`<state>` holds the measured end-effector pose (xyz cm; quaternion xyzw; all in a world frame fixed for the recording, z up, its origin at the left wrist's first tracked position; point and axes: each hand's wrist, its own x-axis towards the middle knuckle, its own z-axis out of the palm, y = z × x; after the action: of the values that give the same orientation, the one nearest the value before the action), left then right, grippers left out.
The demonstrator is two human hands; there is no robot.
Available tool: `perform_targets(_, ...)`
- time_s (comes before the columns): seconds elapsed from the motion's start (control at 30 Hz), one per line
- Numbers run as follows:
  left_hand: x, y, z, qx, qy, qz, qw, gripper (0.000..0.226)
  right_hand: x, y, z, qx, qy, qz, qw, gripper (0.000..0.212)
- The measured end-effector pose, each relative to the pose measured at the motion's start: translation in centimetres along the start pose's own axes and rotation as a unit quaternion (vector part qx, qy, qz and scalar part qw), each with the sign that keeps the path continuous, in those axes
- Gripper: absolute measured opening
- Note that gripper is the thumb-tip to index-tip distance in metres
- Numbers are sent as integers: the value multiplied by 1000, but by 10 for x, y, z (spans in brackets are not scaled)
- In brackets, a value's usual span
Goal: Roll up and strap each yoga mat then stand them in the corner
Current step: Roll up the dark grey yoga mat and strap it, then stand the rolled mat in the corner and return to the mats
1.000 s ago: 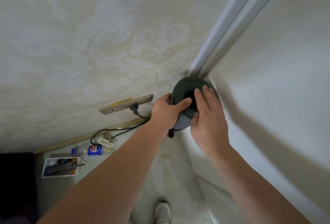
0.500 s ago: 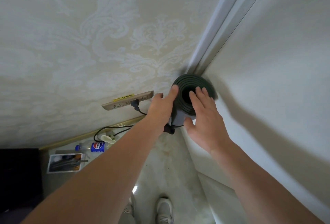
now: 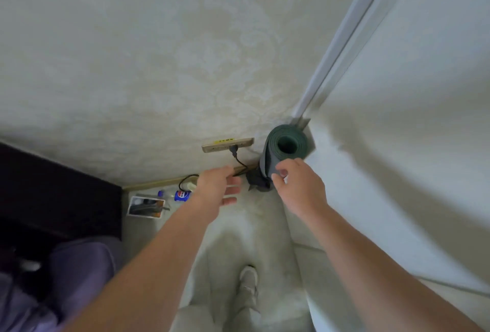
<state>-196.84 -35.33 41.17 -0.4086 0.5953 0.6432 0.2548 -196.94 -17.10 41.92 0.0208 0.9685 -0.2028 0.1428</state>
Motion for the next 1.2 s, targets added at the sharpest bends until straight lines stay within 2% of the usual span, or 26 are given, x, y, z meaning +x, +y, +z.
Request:
perform_targets(0.1,-42,3,-31,14,-18,30,999,17,-30,-29,-9,10,-19,0,1000,23)
perform_targets(0.23,-74,4,-77,19,2,47,999,14,-68,-68,-7,31,-29,-19,999,21)
perform_targets(0.47,-139,-27,-150,63,-28,115,991,13,-154,-137,3,-3,1,-36,999,22)
perform_targets(0.67,-252,-101,-244,93,-79,182,976,24,-322,-207,-10,0,104,-23,994,25)
perform_targets(0.8,-347,-151,-290,112,-129,228,959,19,-457,-242,-19,-2,166,-7,986,25)
perform_targets(1.0,-461,-212,-292,150,-206,226,940,19,-608,-253,-42,28,217,63,974,25)
perform_targets(1.2,-513,-290,-295,206,-252,218,920,16,-714,-220,-26,55,245,148,957,27)
